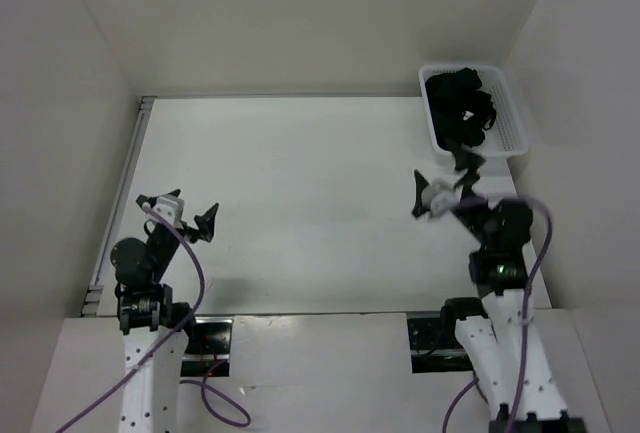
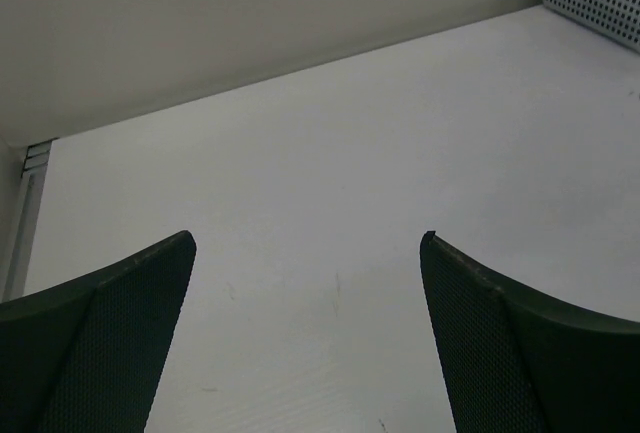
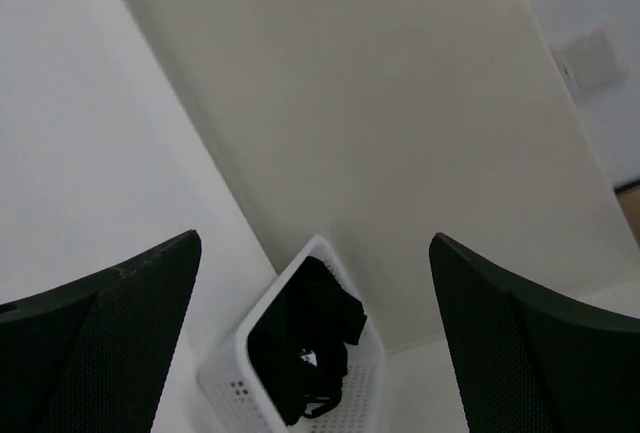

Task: Fold and stack the shorts
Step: Grab the shorts from the pile

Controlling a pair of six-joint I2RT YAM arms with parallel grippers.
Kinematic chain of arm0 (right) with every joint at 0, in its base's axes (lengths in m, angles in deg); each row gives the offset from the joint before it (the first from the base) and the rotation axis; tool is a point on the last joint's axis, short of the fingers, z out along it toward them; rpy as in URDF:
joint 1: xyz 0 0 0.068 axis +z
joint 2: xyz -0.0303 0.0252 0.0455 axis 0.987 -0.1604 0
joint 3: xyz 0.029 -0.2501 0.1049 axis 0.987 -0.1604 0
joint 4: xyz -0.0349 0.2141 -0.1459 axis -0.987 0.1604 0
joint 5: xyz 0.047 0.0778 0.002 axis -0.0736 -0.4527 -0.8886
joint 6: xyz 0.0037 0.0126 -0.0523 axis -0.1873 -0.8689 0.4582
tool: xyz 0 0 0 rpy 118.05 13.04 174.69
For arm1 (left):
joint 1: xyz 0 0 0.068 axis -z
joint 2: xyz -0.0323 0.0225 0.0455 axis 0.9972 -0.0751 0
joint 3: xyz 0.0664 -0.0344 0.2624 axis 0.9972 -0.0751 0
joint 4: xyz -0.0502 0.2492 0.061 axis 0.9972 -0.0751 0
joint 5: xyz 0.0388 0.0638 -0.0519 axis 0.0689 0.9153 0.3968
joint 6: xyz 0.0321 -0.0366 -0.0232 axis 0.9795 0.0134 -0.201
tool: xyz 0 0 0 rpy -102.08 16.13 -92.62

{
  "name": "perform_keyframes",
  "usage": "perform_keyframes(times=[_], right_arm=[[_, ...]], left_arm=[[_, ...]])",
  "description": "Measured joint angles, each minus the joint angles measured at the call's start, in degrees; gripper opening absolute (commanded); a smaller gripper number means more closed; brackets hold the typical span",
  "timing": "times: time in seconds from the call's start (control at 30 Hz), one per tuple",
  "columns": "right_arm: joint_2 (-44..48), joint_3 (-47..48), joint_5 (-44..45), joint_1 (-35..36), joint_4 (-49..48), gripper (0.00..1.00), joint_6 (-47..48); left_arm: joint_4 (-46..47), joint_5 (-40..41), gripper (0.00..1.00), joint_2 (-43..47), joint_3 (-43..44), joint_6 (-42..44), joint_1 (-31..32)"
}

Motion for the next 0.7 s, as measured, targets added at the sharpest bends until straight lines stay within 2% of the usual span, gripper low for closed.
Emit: perform_keyframes(times=[0.07,0.17,0.23,0.33,0.43,0.57,0.7], right_arm=[[-16.7,18.3,6.5,2.0,0.3,0.99,-9.8],[-41.6,47.8,20.3,5.1,3.2,0.99,-24.4],[-53.6,59.1,27.8,5.5,5.7,0.99,-31.9],[-68.9,70.1,35.8,4.1,14.6,0.99,-42.6],[-81.8,75.0,40.9,0.9,22.4,0.95,-52.9],[-92.5,77.3,46.5,-4.3,31.7,0.93,-63.6],[-97.9,82.8,51.1,-8.8,35.6,0.91,-69.1]], left_arm=[[-1.5,-1.5,1.0,-10.2,8.6,0.0,0.2],[-5.6,-4.0,1.0,-33.4,27.1,0.0,2.3],[-6.8,-4.0,1.0,-44.9,36.2,-0.1,4.7],[-10.5,-0.6,1.0,-54.2,40.3,0.0,9.1],[-15.6,2.1,1.0,-61.0,43.1,0.0,14.3],[-17.9,3.3,1.0,-67.3,45.7,0.0,16.6],[-18.3,3.0,1.0,-71.5,47.6,0.0,16.6]])
